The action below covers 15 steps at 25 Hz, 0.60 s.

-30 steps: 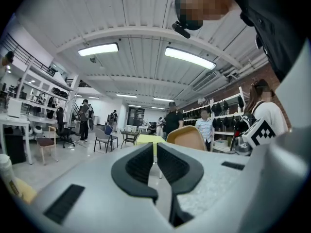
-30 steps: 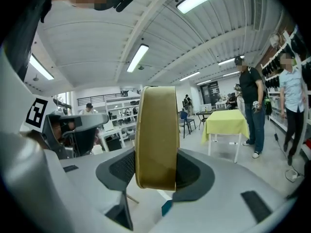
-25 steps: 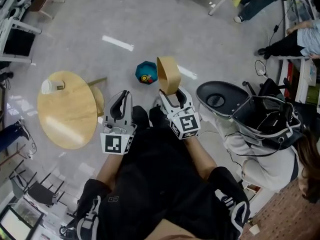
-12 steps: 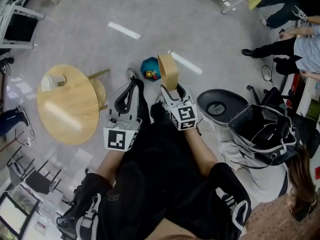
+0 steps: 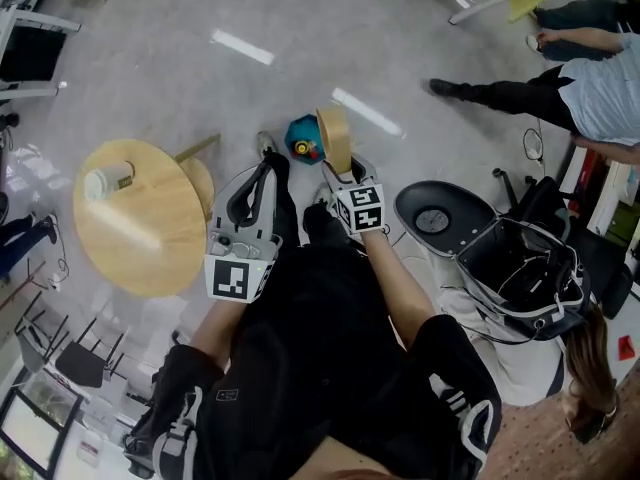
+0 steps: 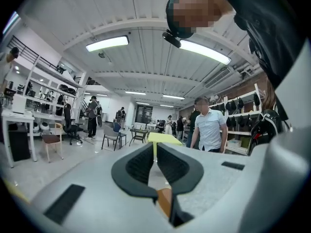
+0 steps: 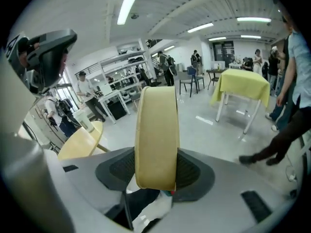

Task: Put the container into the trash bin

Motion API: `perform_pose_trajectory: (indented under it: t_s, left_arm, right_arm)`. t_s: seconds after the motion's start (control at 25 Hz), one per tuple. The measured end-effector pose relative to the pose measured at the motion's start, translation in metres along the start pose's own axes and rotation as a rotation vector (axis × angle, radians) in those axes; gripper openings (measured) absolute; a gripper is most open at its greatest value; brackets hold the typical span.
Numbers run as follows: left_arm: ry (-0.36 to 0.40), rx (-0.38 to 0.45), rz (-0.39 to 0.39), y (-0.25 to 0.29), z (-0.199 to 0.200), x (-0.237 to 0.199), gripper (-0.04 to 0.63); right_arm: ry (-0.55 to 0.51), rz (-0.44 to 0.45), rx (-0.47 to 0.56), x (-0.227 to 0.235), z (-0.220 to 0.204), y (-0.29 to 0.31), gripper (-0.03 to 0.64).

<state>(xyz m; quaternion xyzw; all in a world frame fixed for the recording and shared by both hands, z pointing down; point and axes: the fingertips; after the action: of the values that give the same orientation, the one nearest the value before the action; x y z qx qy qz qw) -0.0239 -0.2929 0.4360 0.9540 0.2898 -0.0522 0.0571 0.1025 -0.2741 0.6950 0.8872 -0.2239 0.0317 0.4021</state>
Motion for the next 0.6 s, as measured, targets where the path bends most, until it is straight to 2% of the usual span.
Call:
perform_pose_trajectory:
  t_s: [0.16,0.28,0.6]
  left_arm:
    - [-0.020,-0.006,0.025,0.003,-0.002,-0.019,0.029]
    - [0.016,-0.035,0.025,0.008,-0.008,-0.029,0.029]
    - [0.006,-0.067,0.025,0.010,-0.015,-0.041,0.029]
  right_arm:
    - [0.102,0.018,-0.148,0.005,-0.026,0.034,0.230]
    - [0.161,0.028,-0.227,0.008,-0.040,0.054,0.230]
    - [0.297,0.031,-0.317,0.003,-0.049,0.075,0.230]
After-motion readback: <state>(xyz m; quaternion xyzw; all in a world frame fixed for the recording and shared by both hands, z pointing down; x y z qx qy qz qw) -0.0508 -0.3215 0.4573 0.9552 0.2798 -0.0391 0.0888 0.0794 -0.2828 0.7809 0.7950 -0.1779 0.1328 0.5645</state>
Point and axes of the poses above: the fingertips, and each gripper's own axes: y forward along the fingers, x to its right, z out of its top, and after that the axes turned 3 degrees about -z, right-handed
